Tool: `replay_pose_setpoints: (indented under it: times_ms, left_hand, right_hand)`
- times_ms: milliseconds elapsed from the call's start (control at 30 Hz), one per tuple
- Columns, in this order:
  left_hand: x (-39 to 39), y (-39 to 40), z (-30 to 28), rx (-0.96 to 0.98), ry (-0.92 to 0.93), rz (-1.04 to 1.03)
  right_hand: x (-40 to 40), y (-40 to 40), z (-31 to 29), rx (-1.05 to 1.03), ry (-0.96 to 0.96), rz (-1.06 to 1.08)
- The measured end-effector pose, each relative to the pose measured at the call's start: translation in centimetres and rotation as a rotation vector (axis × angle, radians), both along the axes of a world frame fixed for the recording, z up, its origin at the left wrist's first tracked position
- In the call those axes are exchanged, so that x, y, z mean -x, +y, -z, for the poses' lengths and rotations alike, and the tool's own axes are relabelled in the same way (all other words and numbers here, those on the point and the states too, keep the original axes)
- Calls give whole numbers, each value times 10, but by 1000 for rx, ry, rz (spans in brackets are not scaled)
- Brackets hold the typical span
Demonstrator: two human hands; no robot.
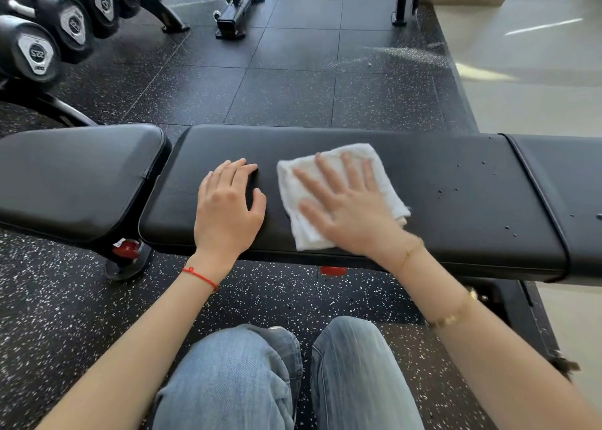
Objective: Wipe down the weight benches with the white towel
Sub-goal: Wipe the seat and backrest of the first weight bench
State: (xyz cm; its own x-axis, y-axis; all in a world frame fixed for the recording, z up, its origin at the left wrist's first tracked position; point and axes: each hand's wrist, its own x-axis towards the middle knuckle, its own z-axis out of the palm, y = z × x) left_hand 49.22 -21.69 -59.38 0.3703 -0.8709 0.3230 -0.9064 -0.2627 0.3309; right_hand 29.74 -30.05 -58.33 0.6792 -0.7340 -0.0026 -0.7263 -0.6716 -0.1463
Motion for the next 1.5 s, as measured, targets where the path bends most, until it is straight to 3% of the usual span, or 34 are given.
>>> replay_pose_setpoints:
  times_ms: [100, 333, 533, 667, 867, 1100, 1300, 1500]
  left_hand:
    - [-2, 1, 0, 7, 4, 10]
    - [1, -1, 1, -11, -27, -3]
    - [-1, -1, -1, 3, -15, -9]
    - [-2, 0, -1, 16, -6, 0]
    - [2, -2, 1, 9, -21, -17]
    - [2, -2, 0, 10, -14, -26]
    - [-1, -1, 2, 10, -13, -12]
    - [-2, -2, 2, 13, -20, -10]
  right_hand:
    - [31, 9, 1, 7, -8, -38]
    - [16, -88, -7, -110, 7, 219]
    - [-70, -83, -8, -43, 48, 68]
    - [-37, -84, -4, -31, 3, 25]
    - [9, -130, -13, -22, 96, 312]
    - [-62, -78, -9, -22, 51, 83]
    - [-17, -32, 6, -19, -3, -70]
    - [-8, -70, -6, -96, 12, 146]
